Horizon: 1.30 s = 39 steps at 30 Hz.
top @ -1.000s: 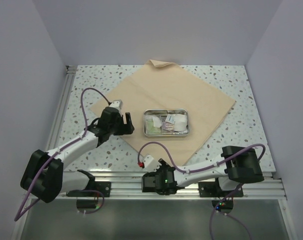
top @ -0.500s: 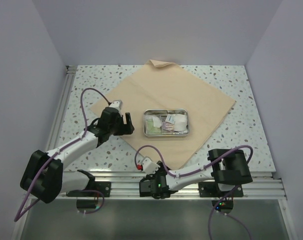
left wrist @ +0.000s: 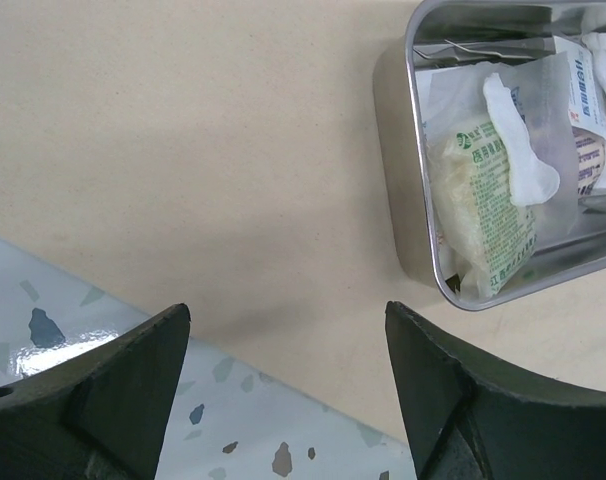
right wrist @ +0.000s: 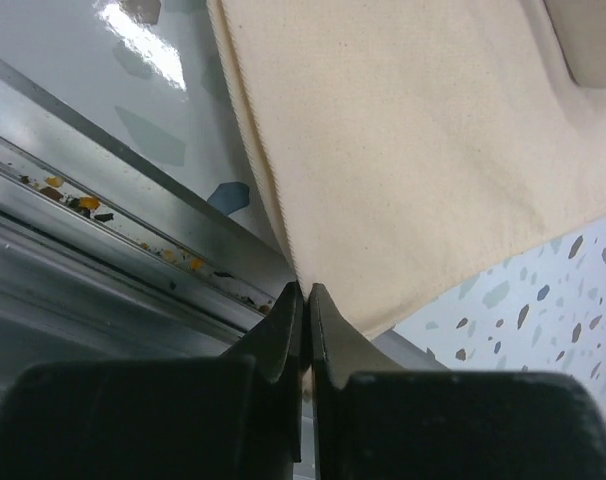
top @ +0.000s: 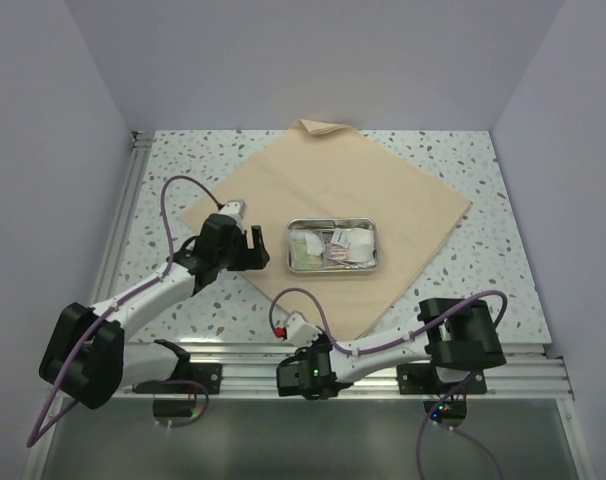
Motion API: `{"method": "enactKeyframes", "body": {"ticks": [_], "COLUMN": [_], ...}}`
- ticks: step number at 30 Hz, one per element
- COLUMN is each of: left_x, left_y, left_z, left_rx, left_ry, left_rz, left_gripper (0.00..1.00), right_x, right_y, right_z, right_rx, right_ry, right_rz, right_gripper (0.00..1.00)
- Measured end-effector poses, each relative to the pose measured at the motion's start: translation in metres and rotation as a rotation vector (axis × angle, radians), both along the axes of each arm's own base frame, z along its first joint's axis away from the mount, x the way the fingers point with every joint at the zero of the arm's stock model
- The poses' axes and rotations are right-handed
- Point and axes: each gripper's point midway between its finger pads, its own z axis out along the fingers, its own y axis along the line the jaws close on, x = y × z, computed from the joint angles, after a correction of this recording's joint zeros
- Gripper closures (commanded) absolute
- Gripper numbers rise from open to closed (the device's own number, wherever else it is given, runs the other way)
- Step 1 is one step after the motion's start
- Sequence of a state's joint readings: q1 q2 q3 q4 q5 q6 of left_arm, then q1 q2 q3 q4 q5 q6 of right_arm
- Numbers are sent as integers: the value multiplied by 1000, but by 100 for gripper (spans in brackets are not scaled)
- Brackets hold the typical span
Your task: Prepare the surgical pack
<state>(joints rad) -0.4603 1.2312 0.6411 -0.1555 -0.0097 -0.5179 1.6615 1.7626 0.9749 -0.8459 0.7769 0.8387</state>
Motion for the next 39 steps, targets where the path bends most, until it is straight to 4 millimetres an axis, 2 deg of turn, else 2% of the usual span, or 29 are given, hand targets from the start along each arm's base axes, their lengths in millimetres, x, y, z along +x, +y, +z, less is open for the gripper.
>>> {"method": "enactKeyframes", "body": {"ticks": [5, 8, 14, 20, 26, 30, 35, 36, 38, 39], "left_x": [-5, -9, -21, -30, -33, -35, -38, -37, -34, -33], "left_y": [-10, -20, -48, -79, -98, -107, -113, -115, -117, -118], "left_z": [1, 5, 12, 26, 37, 28, 5, 4, 4, 5], "left_rx": [-22, -60, -176, -265, -337, -341, -321, -321, -322, -324], "left_ry": [3, 4, -16, -63, -119, -114, -57, -58, -60, -61], "left_rz": [-78, -134, -271, -401, -496, -532, -547, -549, -550, -550], "left_gripper": [16, 16, 16, 16, 19, 28, 30, 39, 50, 59], "right_x": [3, 14, 55, 93, 126, 149, 166, 167, 168, 169], "right_y": [7, 13, 21, 19, 20, 23, 31, 32, 34, 35], "right_z": [24, 34, 45, 59, 77, 87, 89, 89, 91, 92], "right_rx": [56, 98, 188, 232, 271, 295, 323, 330, 339, 345], "right_ry": [17, 67, 145, 182, 211, 217, 247, 255, 263, 264], "right_rz": [40, 49, 21, 32, 45, 46, 45, 47, 55, 58], "right_gripper": [100, 100, 100, 100, 100, 100, 100, 100, 100, 100]}}
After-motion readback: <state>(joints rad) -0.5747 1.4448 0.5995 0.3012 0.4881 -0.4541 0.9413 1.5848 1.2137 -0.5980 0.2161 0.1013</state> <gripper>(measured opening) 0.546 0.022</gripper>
